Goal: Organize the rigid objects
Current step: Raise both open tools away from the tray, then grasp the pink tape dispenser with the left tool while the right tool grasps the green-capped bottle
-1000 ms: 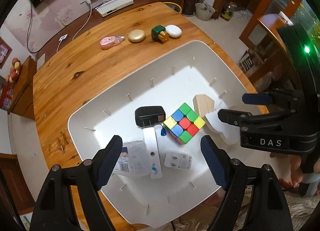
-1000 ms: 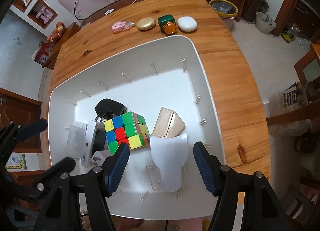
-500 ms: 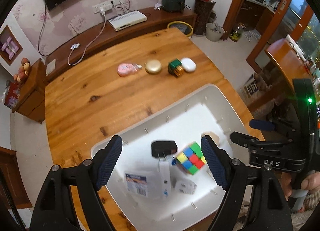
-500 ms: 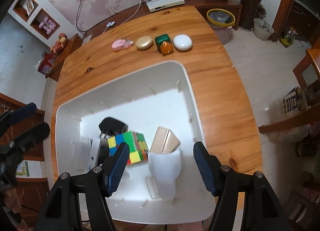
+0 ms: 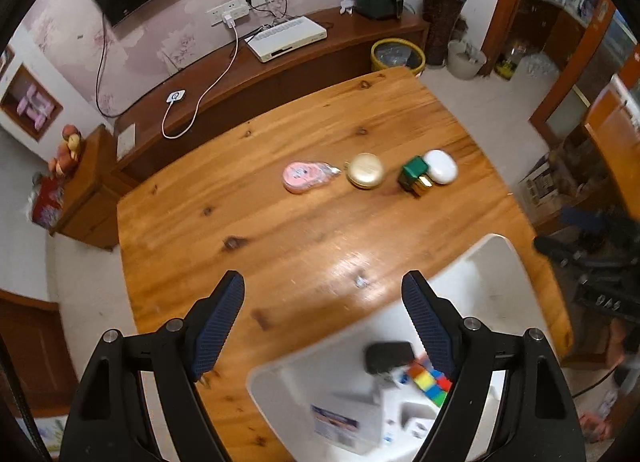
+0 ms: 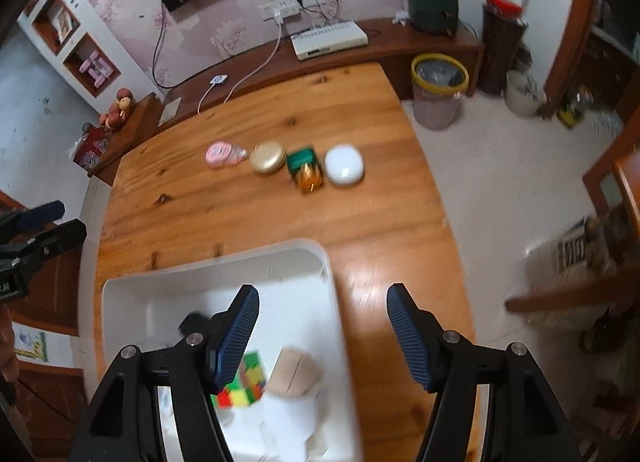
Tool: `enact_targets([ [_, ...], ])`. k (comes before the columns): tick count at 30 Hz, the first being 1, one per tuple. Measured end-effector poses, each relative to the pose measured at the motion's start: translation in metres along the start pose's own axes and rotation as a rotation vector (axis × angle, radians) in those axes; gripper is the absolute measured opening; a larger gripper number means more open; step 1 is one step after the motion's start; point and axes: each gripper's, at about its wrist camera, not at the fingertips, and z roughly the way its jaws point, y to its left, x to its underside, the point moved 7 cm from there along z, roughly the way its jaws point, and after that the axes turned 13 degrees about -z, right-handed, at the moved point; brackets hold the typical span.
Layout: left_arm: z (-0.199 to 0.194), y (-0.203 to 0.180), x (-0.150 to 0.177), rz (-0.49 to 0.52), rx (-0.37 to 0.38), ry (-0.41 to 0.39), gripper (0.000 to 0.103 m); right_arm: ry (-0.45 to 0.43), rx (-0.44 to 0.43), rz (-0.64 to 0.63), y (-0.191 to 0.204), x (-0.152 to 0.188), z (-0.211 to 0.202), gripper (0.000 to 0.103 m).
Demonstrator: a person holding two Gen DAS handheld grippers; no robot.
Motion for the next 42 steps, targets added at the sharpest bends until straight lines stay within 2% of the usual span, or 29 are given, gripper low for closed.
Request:
enact_targets([
  [5,0.036,0.01,-0.025,0.044,-0.077,0.059,0.083,-0.04,0.025,-0.113,-0.005,-0.046,0.02,0.067],
  [8,0.057,0.016,-0.035,0.058,-0.104,0.102,0.083,-0.048,0.005,-0.174,-0.002,-0.071,0.042,0.067],
  [13,0.079,0.027,-0.049,0.055,-0.144,0.152,0.083,-0.01,-0.027,-0.272,0.009,-0.1,0.096,0.067],
  [17,0.093,0.034,-0.057,0.063,-0.166,0.175,0.083,0.064,-0.064,-0.277,0.013,-0.109,0.136,0.061],
  [20,0.102,0.036,-0.06,0.085,-0.179,0.193,0.083,0.105,-0.06,-0.283,0.015,-0.112,0.16,0.058],
  [22,0.11,0.037,-0.061,0.124,-0.197,0.205,0.083,0.131,-0.075,-0.285,0.018,-0.112,0.169,0.051],
  [26,0.126,0.037,-0.065,0.21,-0.219,0.228,0.083,0.171,-0.047,-0.302,0.02,-0.111,0.183,0.048],
  [28,0.137,0.034,-0.065,0.266,-0.236,0.237,0.083,0.186,-0.03,-0.31,0.02,-0.111,0.188,0.043],
  [30,0.145,0.03,-0.066,0.313,-0.235,0.249,0.083,0.195,-0.032,-0.308,0.018,-0.112,0.191,0.042],
  [35,0.172,0.008,-0.067,0.457,-0.179,0.289,0.083,0.217,-0.057,-0.285,0.014,-0.112,0.194,0.041],
  [39,0.189,0.0,-0.076,0.515,-0.151,0.278,0.083,0.236,-0.072,-0.259,0.01,-0.11,0.193,0.041],
  [42,0.202,-0.003,-0.082,0.532,-0.1,0.276,0.083,0.249,-0.092,-0.223,0.007,-0.106,0.19,0.041],
])
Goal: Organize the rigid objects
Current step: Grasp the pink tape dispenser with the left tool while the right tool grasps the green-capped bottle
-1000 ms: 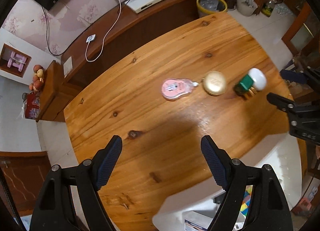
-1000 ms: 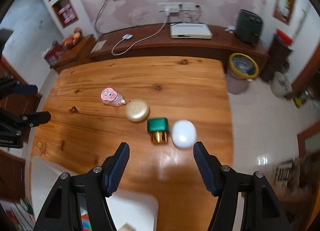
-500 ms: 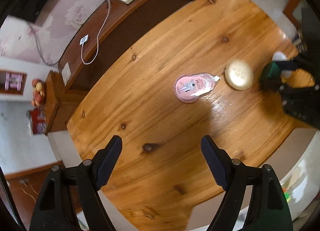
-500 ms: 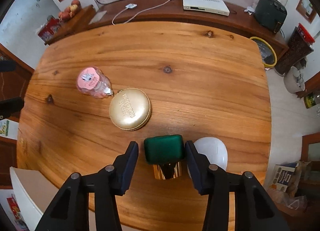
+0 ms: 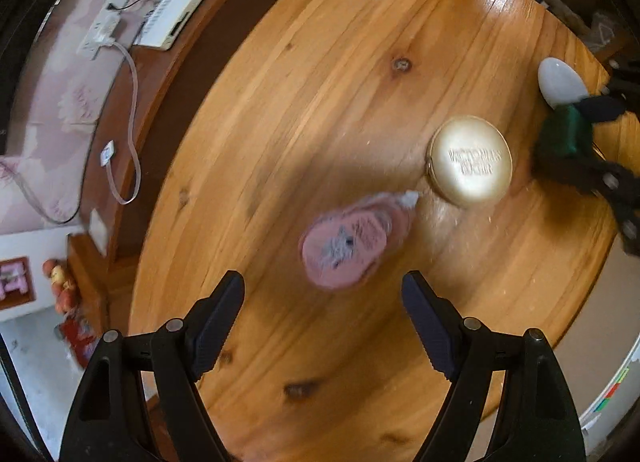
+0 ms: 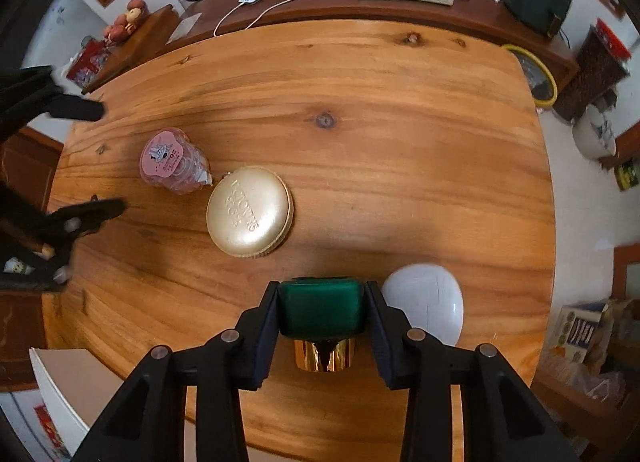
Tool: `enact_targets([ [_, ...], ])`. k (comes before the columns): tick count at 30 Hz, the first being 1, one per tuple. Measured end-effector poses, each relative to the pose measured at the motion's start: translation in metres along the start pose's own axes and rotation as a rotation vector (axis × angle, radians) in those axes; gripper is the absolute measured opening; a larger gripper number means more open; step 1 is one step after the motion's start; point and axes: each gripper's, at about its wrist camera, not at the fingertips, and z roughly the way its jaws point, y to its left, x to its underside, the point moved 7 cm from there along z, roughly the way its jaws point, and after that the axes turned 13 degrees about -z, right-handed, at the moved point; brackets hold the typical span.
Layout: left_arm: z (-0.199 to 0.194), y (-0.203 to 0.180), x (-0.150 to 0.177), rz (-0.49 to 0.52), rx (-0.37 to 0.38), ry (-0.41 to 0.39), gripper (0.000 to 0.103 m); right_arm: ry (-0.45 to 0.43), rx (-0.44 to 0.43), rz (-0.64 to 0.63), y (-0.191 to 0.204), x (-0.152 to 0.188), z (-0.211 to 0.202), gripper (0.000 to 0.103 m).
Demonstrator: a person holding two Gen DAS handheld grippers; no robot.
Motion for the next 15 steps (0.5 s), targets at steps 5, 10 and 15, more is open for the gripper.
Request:
enact_targets([
  [5,0.016,0.005,-0.007,-0.001,0.083,0.006,0.083,-0.016,-0.046,0.042,0.002,0.012,-0.013,0.041],
  [10,0.022,0.004,-0.014,0.022,0.09,-0.029,0.083,-0.048,-0.069,0.068,0.01,0.02,-0.029,0.041],
  [15,0.018,0.004,-0.02,0.009,0.119,-0.06,0.076,-0.059,-0.085,0.097,0.015,0.024,-0.033,0.041],
])
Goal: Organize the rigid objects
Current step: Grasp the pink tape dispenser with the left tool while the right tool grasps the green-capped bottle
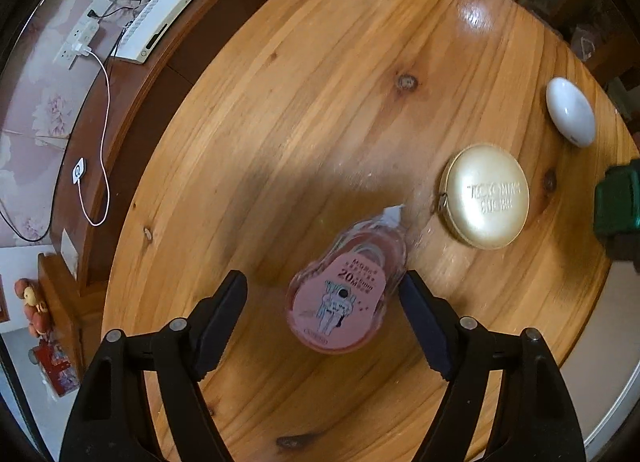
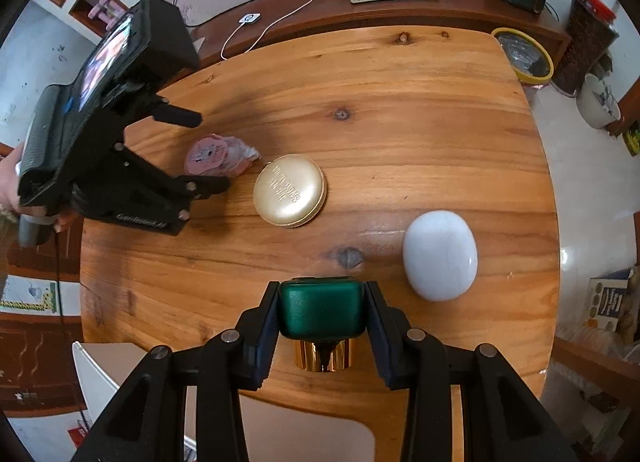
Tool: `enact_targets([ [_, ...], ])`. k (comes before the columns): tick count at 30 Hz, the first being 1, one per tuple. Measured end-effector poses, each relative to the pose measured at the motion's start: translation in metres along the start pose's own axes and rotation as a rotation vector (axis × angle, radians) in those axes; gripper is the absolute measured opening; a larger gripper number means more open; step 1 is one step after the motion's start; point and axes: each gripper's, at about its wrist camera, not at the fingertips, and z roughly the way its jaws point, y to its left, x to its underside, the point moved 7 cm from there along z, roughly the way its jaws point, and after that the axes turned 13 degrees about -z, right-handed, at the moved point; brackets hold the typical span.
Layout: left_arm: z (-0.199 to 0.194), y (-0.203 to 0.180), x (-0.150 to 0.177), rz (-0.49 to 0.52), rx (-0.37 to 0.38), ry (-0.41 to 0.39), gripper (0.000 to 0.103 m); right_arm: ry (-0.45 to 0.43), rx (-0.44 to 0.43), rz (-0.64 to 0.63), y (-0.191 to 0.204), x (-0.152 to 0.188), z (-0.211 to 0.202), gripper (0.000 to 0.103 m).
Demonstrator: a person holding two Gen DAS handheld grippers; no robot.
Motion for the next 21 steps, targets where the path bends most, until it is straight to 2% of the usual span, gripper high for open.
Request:
enact_targets([
  [1,-0.001,0.0,0.0,0.0,0.016,-0.004,0.074,0.001,0.0,0.002,0.002,0.001,-0.001,0.041],
  [3,-0.003,-0.001,0.0,-0.003,0.053,-0.012,0.058,0.008,0.004,0.004,0.005,0.003,-0.002,0.041],
  [8,-0.007,0.001,0.007,-0.042,0.015,-0.047,0.055,0.014,0.0,0.023,0.01,0.004,0.0,0.041],
  [11,-0.01,0.003,0.017,-0.105,0.004,-0.048,0.053,0.009,-0.009,0.037,0.014,0.009,-0.002,0.041],
  [17,-0.027,0.017,0.038,-0.21,0.01,-0.052,0.053,-0.01,0.0,0.049,0.025,0.017,-0.014,0.041],
  [21,-0.06,0.024,0.054,-0.284,0.046,-0.09,0.053,-0.036,0.007,0.076,0.032,0.021,-0.029,0.041],
])
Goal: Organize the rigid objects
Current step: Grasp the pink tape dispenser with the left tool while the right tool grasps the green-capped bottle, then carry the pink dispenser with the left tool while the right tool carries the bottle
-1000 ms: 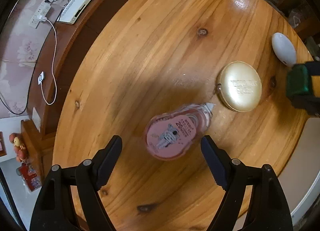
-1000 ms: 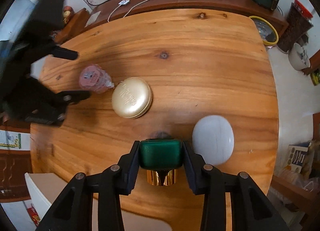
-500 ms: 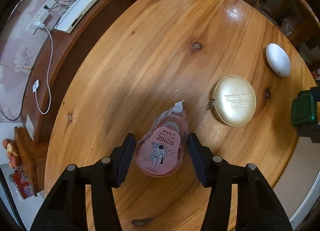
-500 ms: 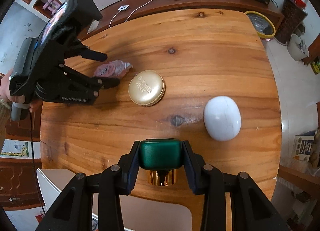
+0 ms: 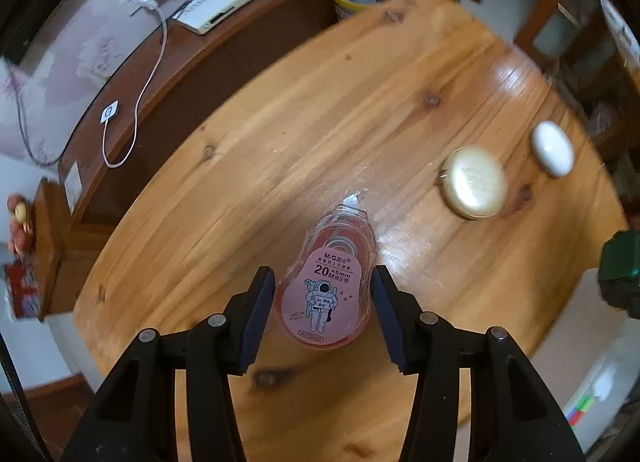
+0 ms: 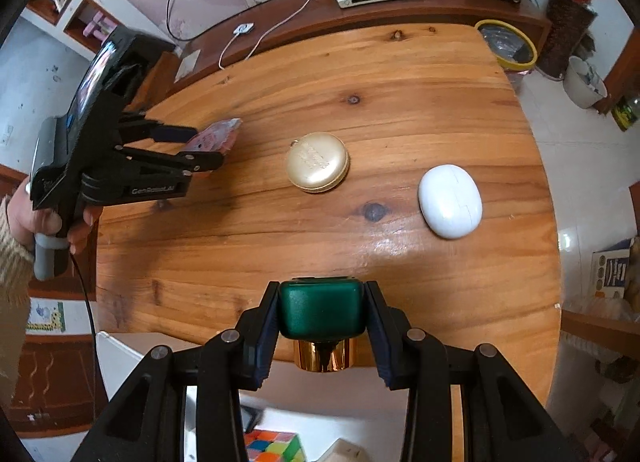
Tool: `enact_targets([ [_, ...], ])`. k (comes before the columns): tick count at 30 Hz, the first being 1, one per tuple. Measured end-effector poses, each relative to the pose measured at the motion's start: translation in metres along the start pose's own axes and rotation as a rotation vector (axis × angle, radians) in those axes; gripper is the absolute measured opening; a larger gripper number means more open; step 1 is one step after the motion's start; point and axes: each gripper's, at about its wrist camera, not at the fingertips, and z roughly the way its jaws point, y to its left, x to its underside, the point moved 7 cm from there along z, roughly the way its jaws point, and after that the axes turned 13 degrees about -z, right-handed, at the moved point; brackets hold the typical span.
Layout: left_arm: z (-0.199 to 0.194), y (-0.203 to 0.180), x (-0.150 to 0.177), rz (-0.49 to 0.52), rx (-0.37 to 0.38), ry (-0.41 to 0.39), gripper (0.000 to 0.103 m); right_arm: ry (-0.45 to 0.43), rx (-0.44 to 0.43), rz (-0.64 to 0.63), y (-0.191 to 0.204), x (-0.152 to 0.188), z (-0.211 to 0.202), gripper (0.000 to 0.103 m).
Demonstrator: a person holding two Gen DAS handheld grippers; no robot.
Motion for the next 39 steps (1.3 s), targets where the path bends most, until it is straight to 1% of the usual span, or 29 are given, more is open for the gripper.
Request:
enact_targets([
  [2,-0.018,0.001,0.006,-0.026,0.024,-0.014,0.053,-0.02,0.008,0.011,0.006,0.002,-0.011,0.041],
  [5,-0.055,-0.005,0.023,-0.03,0.051,-0.058,0.053,-0.058,0.014,0.025,0.015,0.006,-0.032,0.041],
  [6,-0.073,-0.008,0.032,-0.036,0.071,-0.079,0.053,-0.07,0.017,0.027,0.018,0.008,-0.04,0.041],
  [8,-0.093,-0.01,0.042,-0.051,0.098,-0.101,0.053,-0.098,0.025,0.031,0.027,0.015,-0.056,0.041],
  [10,-0.114,-0.015,0.056,-0.083,0.15,-0.119,0.053,-0.12,0.031,0.036,0.035,0.023,-0.072,0.041],
  [12,-0.129,-0.02,0.066,-0.1,0.197,-0.134,0.053,-0.145,0.035,0.042,0.042,0.034,-0.09,0.041],
  [13,-0.14,-0.027,0.077,-0.102,0.224,-0.147,0.053,-0.156,0.038,0.044,0.047,0.04,-0.098,0.041],
  [15,-0.149,-0.032,0.088,-0.106,0.25,-0.156,0.053,-0.166,0.045,0.044,0.055,0.054,-0.11,0.041],
  [17,-0.157,-0.044,0.105,-0.108,0.267,-0.158,0.053,-0.168,0.056,0.04,0.064,0.066,-0.118,0.041],
  [20,-0.162,-0.057,0.126,-0.104,0.264,-0.164,0.053,-0.159,0.072,0.03,0.073,0.086,-0.121,0.041],
  [23,-0.161,-0.068,0.146,-0.117,0.251,-0.16,0.053,-0.134,0.066,0.027,0.079,0.104,-0.113,0.041],
  [27,-0.147,-0.077,0.167,-0.164,0.205,-0.145,0.053,-0.085,0.06,0.018,0.08,0.122,-0.096,0.041],
  [30,-0.134,-0.083,0.178,-0.219,0.192,-0.118,0.053,-0.06,0.079,-0.01,0.077,0.131,-0.086,0.041],
  [34,-0.116,-0.091,0.189,-0.269,0.132,-0.118,0.053,-0.055,0.106,-0.044,0.069,0.138,-0.078,0.041],
  [37,-0.101,-0.1,0.2,-0.284,0.13,-0.093,0.053,-0.047,0.133,-0.063,0.06,0.142,-0.069,0.041],
  [39,-0.092,-0.108,0.207,-0.273,0.106,-0.084,0.053,-0.038,0.144,-0.069,0.056,0.144,-0.062,0.041],
])
